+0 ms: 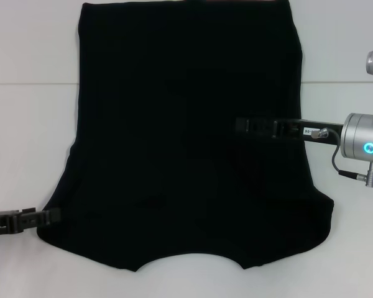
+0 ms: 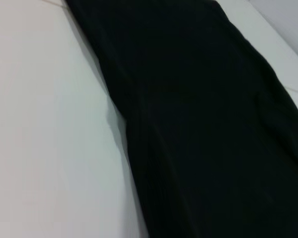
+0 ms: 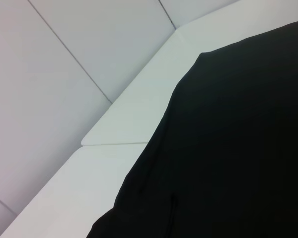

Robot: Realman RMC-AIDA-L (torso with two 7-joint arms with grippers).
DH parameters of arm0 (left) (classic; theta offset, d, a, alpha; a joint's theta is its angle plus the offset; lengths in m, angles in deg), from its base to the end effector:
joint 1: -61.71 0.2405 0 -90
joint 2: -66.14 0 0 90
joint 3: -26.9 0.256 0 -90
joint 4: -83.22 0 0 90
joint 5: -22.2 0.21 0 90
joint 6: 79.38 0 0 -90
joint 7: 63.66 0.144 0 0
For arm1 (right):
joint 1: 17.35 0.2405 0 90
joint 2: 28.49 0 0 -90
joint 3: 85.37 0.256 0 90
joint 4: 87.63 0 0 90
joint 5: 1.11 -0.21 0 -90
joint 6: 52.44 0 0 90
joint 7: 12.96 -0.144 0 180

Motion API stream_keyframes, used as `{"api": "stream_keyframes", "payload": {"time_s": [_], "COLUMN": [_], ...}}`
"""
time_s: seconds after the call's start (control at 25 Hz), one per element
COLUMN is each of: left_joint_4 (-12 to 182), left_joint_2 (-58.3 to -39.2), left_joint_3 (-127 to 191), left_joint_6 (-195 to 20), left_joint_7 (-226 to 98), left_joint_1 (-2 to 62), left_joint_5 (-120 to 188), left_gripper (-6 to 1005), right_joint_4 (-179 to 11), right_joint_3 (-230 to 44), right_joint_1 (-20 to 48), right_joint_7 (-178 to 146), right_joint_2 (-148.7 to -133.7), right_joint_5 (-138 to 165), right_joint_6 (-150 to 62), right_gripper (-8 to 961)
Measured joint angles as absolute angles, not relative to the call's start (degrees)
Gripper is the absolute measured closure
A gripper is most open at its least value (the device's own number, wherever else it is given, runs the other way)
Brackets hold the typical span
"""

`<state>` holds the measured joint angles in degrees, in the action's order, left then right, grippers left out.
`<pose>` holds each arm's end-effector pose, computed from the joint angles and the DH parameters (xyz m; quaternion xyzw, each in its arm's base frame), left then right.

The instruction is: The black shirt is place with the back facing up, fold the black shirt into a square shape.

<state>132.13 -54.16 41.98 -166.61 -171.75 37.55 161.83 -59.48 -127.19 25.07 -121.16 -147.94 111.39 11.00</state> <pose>-0.3620 0.2871 0.0531 -0.7918 -0.5401 -0.1663 0.2317 0.2310 0.4089 -0.0290 -0.8370 0.4532 0.2446 0.1848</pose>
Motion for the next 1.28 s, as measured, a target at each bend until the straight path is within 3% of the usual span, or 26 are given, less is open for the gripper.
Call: {"api": "stream_keyframes", "payload": {"time_s": [0.36,0.56,0.68,0.88,1.04,1.28], "left_joint_4": [132.08,132.08,132.08,132.08,132.08,132.09], "left_joint_2": [-54.25,-54.19,-54.18,-54.18,-54.18,-54.18], "left_joint_3": [44.35,44.05,44.16,44.30,44.24,44.07], "left_joint_6": [-164.90,-164.29,-164.01,-163.74,-163.90,-163.99], "left_joint_7": [-171.63,-171.98,-172.03,-172.05,-172.07,-172.10], "left_joint_1": [37.18,37.13,37.11,37.10,37.10,37.10], "left_joint_5": [162.78,162.96,163.05,163.17,162.99,162.78], "left_gripper": [184,264,488,722,805,930], "right_joint_4": [-59.35,-59.13,-59.11,-59.31,-59.23,-59.54], "right_joint_3": [-127.03,-127.02,-127.03,-127.07,-127.24,-127.43], "right_joint_1": [24.92,24.93,24.88,24.52,23.07,19.01], "right_joint_7": [-121.31,-121.46,-121.43,-121.44,-121.58,-124.31], "right_joint_2": [-147.93,-147.85,-147.76,-147.33,-146.51,-143.70], "right_joint_5": [111.39,111.39,111.39,111.42,111.69,112.57], "right_joint_6": [11.23,11.52,11.54,11.55,12.29,15.42], "right_gripper": [301,303,305,307,309,312]}}
